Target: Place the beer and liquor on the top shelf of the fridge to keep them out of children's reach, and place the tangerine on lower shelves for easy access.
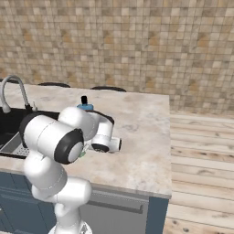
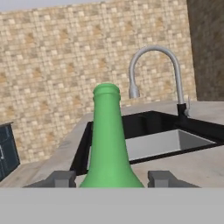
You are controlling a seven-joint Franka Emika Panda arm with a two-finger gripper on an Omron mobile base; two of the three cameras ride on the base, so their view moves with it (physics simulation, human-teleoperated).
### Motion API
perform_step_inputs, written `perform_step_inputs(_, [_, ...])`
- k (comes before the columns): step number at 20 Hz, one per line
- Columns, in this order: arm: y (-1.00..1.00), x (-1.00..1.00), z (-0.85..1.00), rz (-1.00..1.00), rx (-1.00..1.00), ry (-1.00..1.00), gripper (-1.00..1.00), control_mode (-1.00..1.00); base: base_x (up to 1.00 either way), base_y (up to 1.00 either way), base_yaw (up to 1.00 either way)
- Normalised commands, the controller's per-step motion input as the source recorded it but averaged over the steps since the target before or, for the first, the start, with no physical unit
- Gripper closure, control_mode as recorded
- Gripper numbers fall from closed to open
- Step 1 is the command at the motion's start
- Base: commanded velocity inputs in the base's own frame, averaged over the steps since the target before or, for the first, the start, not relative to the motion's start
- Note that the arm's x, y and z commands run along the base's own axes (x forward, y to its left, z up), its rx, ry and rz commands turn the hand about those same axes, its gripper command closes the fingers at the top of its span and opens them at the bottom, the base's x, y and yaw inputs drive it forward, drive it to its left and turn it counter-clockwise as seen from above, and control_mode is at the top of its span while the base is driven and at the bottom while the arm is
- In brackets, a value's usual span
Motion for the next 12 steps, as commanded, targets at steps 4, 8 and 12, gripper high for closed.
perform_step_inputs(4, [0.00,0.00,0.00,0.00,0.00,0.00,1.00,-1.00,0.00,0.00,0.00])
perform_step_inputs(8, [-0.02,-0.02,0.18,0.00,0.00,0.00,1.00,-1.00,0.00,0.00,0.00])
perform_step_inputs(12, [-0.08,-0.27,0.66,-0.03,0.00,0.00,1.00,-1.00,0.00,0.00,0.00])
